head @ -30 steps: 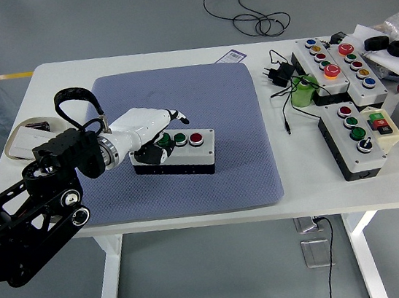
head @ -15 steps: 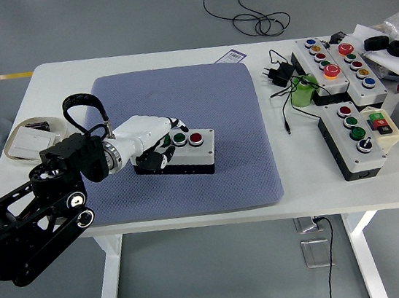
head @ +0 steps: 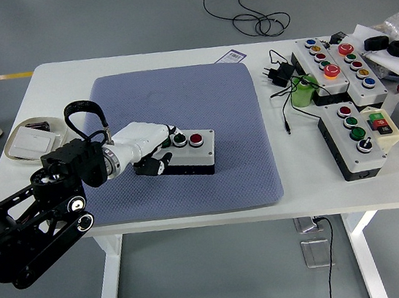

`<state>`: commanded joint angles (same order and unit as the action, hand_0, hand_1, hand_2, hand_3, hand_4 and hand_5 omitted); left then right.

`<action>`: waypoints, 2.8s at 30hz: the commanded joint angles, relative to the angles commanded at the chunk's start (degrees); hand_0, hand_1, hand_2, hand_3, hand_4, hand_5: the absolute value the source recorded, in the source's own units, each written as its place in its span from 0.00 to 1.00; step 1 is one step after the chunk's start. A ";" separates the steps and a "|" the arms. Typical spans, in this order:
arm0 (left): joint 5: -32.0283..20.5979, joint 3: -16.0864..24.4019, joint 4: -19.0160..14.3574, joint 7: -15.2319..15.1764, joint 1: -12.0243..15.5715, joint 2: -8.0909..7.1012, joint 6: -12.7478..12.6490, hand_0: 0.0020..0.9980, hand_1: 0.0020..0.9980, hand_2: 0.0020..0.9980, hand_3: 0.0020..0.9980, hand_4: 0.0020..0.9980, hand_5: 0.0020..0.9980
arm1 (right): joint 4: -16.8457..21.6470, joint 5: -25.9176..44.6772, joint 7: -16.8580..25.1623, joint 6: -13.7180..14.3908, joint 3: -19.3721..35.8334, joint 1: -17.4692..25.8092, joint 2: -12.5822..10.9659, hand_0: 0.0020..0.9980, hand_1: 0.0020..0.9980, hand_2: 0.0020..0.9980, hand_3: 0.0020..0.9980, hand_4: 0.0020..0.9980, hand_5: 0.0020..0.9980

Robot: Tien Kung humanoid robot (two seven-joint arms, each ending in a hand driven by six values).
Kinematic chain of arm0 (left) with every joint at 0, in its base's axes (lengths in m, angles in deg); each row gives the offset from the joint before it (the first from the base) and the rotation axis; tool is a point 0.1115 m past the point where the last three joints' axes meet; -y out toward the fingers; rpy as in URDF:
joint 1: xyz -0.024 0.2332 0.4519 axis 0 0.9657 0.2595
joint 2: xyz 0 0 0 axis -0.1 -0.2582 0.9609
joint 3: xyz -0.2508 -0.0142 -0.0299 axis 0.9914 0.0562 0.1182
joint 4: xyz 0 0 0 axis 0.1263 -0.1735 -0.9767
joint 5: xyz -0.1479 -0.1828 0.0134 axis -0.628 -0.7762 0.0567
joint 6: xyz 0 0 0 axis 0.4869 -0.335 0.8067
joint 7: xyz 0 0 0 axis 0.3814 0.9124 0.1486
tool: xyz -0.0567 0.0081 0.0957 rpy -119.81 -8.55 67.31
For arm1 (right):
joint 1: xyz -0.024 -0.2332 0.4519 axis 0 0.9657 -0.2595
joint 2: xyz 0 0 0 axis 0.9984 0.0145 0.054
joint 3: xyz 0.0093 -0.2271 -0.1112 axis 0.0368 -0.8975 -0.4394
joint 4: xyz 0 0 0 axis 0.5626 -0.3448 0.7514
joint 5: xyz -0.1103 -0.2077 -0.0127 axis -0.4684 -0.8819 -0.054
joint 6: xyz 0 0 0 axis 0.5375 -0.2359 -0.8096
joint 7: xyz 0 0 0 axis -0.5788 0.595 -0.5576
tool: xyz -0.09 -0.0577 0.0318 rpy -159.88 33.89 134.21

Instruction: Pick up the button,place it on the desk,press the button,press the button

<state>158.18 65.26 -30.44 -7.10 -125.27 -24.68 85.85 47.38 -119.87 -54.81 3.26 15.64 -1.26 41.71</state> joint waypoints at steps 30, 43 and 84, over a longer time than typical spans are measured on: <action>-0.79 0.93 -1.56 -0.68 -1.12 1.98 -3.92 0.02 0.00 0.02 0.80 0.38 0.00 | 0.00 0.22 -0.05 0.00 -0.26 0.05 -0.03 0.64 0.51 0.55 0.59 0.24 0.34; -0.99 -2.10 -0.36 -0.23 -1.65 2.06 -3.02 0.03 0.00 0.02 0.80 0.39 0.00 | 0.00 0.37 0.00 0.02 -0.41 0.25 -0.13 0.64 0.51 0.55 0.59 0.24 0.34; -16.65 13.61 -2.70 -7.90 1.26 0.60 -22.58 0.41 0.55 0.58 0.98 0.79 0.64 | 0.00 0.67 0.08 0.00 -0.52 0.06 -0.24 0.64 0.51 0.55 0.59 0.24 0.34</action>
<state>141.53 78.87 -33.14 -15.00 -124.01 -24.08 63.27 47.38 -119.20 -54.73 3.26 15.12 -1.20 41.47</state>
